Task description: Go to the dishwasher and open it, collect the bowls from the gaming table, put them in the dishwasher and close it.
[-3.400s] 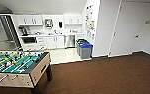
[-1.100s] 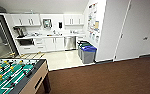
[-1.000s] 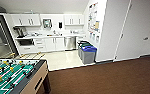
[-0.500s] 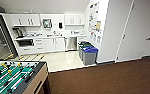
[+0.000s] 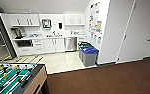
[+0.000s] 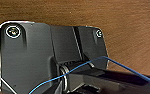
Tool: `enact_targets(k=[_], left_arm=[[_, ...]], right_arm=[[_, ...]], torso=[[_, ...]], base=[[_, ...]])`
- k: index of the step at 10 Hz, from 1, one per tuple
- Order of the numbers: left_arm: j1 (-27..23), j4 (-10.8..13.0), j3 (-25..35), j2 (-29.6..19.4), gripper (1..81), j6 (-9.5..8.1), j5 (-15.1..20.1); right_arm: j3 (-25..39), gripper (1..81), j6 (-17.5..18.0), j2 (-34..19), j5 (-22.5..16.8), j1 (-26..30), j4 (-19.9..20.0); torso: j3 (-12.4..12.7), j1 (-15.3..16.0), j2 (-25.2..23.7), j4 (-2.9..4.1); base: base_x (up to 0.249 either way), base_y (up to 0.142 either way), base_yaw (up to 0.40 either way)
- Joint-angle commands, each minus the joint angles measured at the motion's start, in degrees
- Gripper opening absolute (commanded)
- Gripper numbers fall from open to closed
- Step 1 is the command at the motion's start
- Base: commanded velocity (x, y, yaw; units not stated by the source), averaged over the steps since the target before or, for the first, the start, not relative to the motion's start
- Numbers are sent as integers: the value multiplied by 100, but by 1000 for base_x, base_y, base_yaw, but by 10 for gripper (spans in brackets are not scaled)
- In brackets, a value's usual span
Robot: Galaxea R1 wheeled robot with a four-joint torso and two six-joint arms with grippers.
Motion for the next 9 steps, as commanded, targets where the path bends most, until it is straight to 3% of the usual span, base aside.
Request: enact_targets(k=[1,7,9], left_arm=[[-260,26,121,-87,811,45,308],[-260,26,121,-104,811,45,308],[-268,26,121,-95,811,45,299]], right_arm=[[112,811,-34,-99,-267,242,-6],[103,811,-34,-99,-267,225,-6],[112,811,-34,-90,-276,224,-6]], torso=[[0,0,0,0],[0,0,0,0],[0,0,0,0]], base=[[133,0,0],[140,0,0],[141,69,0]])
